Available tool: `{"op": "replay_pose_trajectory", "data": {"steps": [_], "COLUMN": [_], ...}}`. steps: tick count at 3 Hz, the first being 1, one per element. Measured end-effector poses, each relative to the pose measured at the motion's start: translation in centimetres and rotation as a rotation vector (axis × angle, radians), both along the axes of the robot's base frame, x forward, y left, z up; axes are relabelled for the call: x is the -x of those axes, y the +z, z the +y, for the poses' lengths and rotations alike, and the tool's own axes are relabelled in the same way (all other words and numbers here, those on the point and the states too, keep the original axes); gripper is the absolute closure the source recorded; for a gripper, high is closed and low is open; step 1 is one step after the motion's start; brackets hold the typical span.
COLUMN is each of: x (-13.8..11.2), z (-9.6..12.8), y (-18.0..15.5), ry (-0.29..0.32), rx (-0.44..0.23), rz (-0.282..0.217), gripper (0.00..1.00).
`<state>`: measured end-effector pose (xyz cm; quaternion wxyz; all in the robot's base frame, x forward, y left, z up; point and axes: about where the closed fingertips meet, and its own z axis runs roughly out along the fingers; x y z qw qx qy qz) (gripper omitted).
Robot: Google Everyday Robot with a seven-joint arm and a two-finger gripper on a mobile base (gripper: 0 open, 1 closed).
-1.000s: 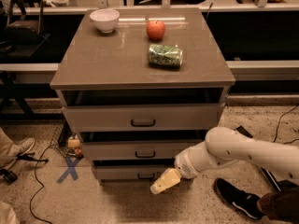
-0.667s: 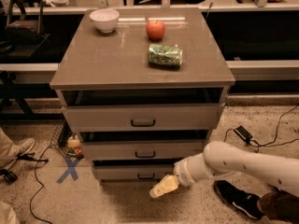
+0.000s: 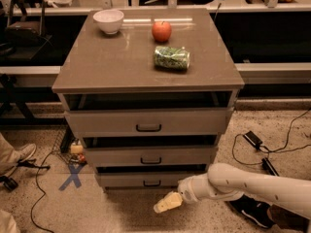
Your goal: Open bottom drawer
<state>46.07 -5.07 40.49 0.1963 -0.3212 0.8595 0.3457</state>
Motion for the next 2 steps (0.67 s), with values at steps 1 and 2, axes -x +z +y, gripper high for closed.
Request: {"op": "replay_pose_trajectory", "data": {"steps": [1, 2], "x": [-1.3, -3.0], "z": [0.9, 2.1], "y": [-2.5, -7.3], "ry": [0.011, 0.073], "rx": [0.013, 0.009], "rz": [-0.037, -0.138], "gripper": [0.0, 0.0]}}
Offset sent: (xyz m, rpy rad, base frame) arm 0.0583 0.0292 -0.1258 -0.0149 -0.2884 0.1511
